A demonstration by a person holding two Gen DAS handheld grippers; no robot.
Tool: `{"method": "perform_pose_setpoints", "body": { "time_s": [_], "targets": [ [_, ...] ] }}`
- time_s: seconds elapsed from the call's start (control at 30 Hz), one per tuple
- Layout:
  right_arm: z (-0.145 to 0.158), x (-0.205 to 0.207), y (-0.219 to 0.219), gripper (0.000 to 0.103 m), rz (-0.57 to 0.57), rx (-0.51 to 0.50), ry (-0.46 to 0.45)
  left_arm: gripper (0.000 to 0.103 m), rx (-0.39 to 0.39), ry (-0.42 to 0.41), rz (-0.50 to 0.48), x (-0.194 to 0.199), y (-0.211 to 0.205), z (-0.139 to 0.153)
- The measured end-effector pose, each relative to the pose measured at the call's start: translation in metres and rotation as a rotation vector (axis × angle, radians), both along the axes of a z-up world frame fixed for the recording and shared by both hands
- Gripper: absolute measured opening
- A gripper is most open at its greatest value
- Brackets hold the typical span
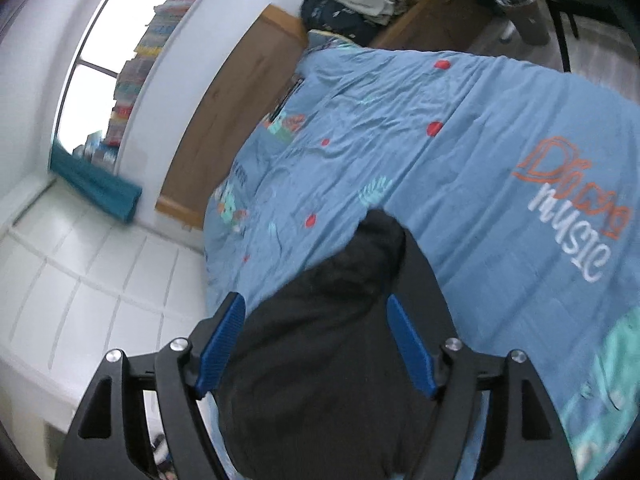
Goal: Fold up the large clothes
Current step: 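Raise both open tools away from the folded black jacket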
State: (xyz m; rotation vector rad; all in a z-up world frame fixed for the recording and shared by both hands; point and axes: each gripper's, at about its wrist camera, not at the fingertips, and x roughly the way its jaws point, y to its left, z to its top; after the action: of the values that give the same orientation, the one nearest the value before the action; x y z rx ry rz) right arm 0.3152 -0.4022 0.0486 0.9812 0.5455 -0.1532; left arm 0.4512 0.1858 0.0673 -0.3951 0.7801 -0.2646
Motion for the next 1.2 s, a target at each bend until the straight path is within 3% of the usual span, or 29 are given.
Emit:
{"method": "perform_pose_setpoints", "body": {
  "time_s": [0.37, 0.53, 0.7, 0.97, 1.2],
  "targets": [
    [0.018, -0.102, 0.112, 0.073, 0.149, -0.198, 0.086, 0.089, -0.034, -0.055, -0.026, -0.130, -0.001, 0.022],
    [0.032, -0.148, 0.168, 0.073, 0.181, -0.297, 0.091, 0.089, 0.011, -0.079, -0.016, -0.191, 0.003, 0.025],
    [0.055, -0.196, 0.215, 0.073, 0.207, -0.383, 0.038, 0.089, 0.095, -0.147, 0.019, -0.251, 0.013, 0.036],
    [0.072, -0.245, 0.270, 0.073, 0.236, -0.470, 0.000, 0.089, 0.174, -0.256, 0.026, -0.309, 0.020, 0.048],
    [0.069, -0.244, 0.292, 0.073, 0.252, -0.526, 0.020, 0.089, 0.184, -0.254, -0.010, -0.318, 0.016, 0.031]
  ]
}}
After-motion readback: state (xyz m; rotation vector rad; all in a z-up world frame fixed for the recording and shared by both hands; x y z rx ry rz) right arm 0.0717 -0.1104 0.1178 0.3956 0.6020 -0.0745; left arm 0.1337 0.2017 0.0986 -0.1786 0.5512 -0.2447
